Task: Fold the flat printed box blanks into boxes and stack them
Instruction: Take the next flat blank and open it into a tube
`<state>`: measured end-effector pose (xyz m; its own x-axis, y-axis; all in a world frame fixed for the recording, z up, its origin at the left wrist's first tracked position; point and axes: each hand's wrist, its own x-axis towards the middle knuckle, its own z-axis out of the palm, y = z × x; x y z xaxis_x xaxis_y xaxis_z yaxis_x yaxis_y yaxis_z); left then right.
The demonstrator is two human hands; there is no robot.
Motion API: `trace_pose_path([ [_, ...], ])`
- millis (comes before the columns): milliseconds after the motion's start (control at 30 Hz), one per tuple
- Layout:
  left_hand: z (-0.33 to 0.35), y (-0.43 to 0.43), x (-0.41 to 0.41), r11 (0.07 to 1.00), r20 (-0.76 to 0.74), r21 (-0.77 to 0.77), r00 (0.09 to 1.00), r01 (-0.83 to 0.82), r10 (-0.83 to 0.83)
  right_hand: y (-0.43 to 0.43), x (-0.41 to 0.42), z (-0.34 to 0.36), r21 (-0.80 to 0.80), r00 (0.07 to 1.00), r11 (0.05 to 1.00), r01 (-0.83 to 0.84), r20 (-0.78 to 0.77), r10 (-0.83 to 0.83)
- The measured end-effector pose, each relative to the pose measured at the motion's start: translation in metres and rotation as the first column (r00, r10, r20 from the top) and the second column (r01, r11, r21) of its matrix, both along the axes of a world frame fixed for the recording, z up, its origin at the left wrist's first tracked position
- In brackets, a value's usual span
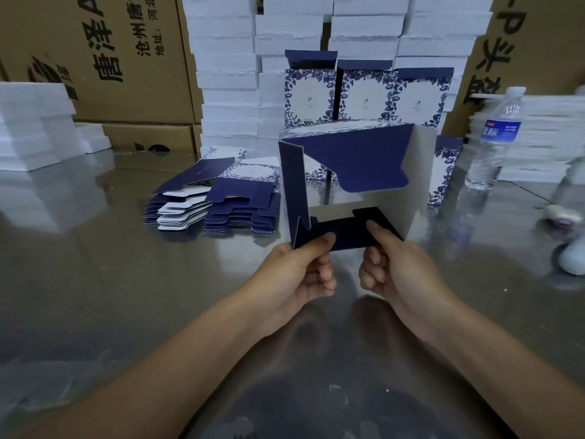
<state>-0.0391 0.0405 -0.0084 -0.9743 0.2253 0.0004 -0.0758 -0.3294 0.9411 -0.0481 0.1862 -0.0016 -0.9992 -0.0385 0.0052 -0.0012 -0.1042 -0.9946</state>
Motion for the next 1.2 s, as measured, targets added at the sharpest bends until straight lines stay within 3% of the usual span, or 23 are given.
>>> trace_pose_path([
  [167, -0.001, 0.000, 0.000, 1.000, 0.036, 0.001, 0.999, -0.023, 0.023, -0.002, 0.002, 0.000, 0.011, 0.997, 0.997, -0.079, 0.019, 0.079],
  [367, 0.003, 0.006, 0.004, 0.998, 0.034, 0.041, 0.998, 0.051, -0.053, -0.008, 0.005, -0.002, -0.062, 0.997, 0.995, -0.079, 0.015, 0.080],
  [533, 0.001, 0.009, 0.001, 0.998, 0.024, 0.070, 1.000, -0.002, 0.000, -0.011, 0.006, -0.003, -0.083, 0.996, 0.994, -0.075, 0.049, 0.079],
  [833, -0.001, 0.011, 0.001, 0.998, 0.095, 0.060, 0.995, -0.008, 0.002, -0.012, 0.007, -0.004, -0.129, 0.974, 0.972, -0.197, 0.084, 0.209],
  [1200, 0.006, 0.005, -0.001, 0.997, 0.189, 0.077, 0.982, -0.011, -0.004, -0.008, 0.003, -0.001, -0.181, 0.968, 0.971, -0.156, 0.166, 0.186],
])
